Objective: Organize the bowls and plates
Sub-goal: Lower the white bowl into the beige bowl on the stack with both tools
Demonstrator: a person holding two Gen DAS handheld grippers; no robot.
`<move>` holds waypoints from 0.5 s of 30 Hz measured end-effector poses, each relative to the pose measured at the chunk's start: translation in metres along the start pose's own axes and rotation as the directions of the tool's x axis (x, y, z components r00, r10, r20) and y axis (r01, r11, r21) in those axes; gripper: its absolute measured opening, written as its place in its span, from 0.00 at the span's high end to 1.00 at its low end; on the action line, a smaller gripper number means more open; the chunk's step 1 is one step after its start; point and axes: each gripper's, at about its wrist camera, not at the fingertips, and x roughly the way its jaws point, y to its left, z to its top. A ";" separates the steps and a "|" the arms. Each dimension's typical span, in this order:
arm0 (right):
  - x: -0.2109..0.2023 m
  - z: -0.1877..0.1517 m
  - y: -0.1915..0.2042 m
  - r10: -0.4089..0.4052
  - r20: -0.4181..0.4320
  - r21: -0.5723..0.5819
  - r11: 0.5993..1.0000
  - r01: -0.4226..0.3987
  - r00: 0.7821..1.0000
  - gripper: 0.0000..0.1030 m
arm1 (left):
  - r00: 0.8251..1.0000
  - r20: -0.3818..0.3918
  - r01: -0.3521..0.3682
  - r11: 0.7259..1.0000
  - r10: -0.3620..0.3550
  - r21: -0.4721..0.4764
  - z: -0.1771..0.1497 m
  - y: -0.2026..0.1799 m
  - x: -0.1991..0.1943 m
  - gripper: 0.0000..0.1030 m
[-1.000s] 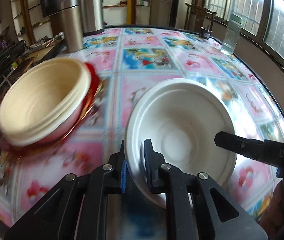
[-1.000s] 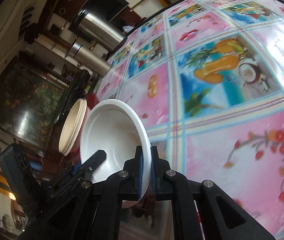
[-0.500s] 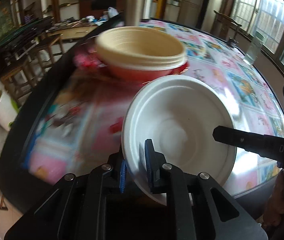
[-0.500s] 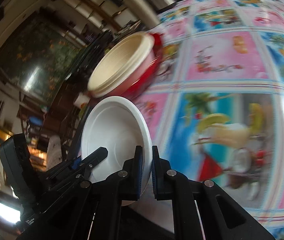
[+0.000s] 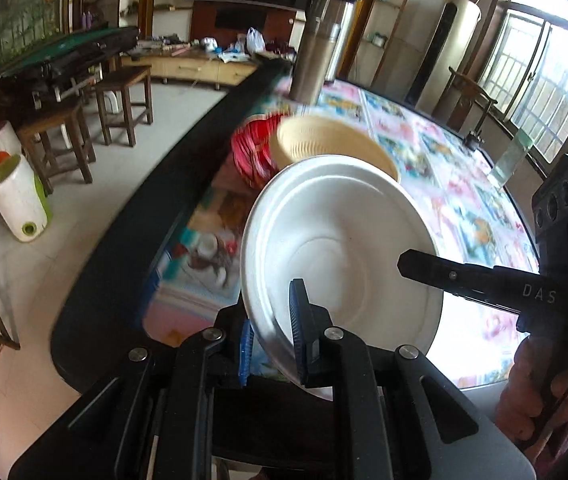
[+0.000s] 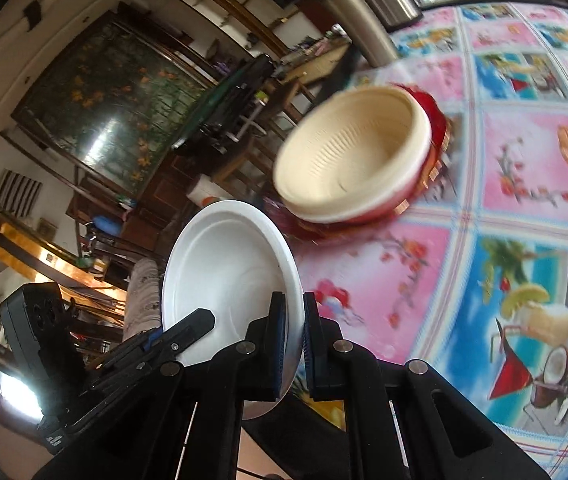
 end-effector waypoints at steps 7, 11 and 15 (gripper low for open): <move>-0.008 0.031 0.012 -0.002 0.065 -0.026 1.000 0.004 0.998 0.92 | 0.999 0.046 -0.004 1.000 0.003 0.018 0.024 -0.004 -0.004 0.86; -0.012 0.051 0.009 -0.003 0.098 -0.026 1.000 0.006 0.995 0.92 | 0.999 0.050 -0.010 0.999 0.008 0.031 0.039 -0.013 0.005 0.86; -0.010 0.074 0.002 0.003 0.122 -0.025 1.000 0.000 0.993 0.93 | 0.999 0.045 -0.022 0.999 0.021 0.035 0.054 -0.016 0.015 0.85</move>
